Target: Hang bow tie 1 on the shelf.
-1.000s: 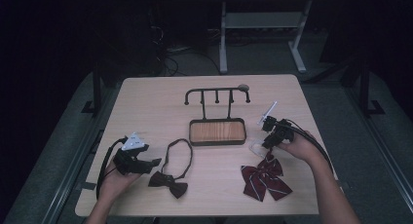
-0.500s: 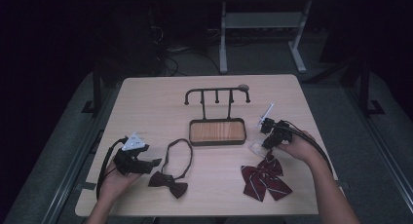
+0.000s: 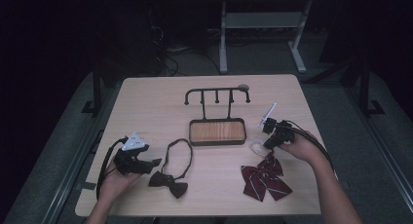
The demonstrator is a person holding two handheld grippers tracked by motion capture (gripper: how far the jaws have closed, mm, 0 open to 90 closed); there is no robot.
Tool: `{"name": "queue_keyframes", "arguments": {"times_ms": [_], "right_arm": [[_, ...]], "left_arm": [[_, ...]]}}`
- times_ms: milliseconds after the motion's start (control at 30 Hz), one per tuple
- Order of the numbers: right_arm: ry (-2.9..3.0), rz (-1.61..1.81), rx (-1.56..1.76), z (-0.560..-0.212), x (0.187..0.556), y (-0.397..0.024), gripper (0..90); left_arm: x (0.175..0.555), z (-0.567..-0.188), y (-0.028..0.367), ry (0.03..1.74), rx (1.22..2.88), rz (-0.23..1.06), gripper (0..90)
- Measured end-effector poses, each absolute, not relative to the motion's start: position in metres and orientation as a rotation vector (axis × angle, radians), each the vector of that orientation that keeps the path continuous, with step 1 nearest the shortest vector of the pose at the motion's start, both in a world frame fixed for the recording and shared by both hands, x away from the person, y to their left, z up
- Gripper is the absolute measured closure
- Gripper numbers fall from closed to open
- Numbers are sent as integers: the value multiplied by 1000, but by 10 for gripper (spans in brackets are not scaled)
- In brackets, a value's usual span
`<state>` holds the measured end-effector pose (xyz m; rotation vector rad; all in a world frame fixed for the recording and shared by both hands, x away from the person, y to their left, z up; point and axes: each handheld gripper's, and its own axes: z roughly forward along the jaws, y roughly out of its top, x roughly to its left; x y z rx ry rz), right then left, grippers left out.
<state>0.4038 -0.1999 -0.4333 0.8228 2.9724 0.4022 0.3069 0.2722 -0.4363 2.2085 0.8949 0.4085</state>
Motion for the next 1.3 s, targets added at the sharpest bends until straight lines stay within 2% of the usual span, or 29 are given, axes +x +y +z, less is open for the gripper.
{"name": "queue_keyframes", "arguments": {"times_ms": [1300], "right_arm": [[2971, 683, 580, -342, 371, -202, 871]], "left_arm": [[306, -437, 271, 892, 2215, 410, 253]]}}
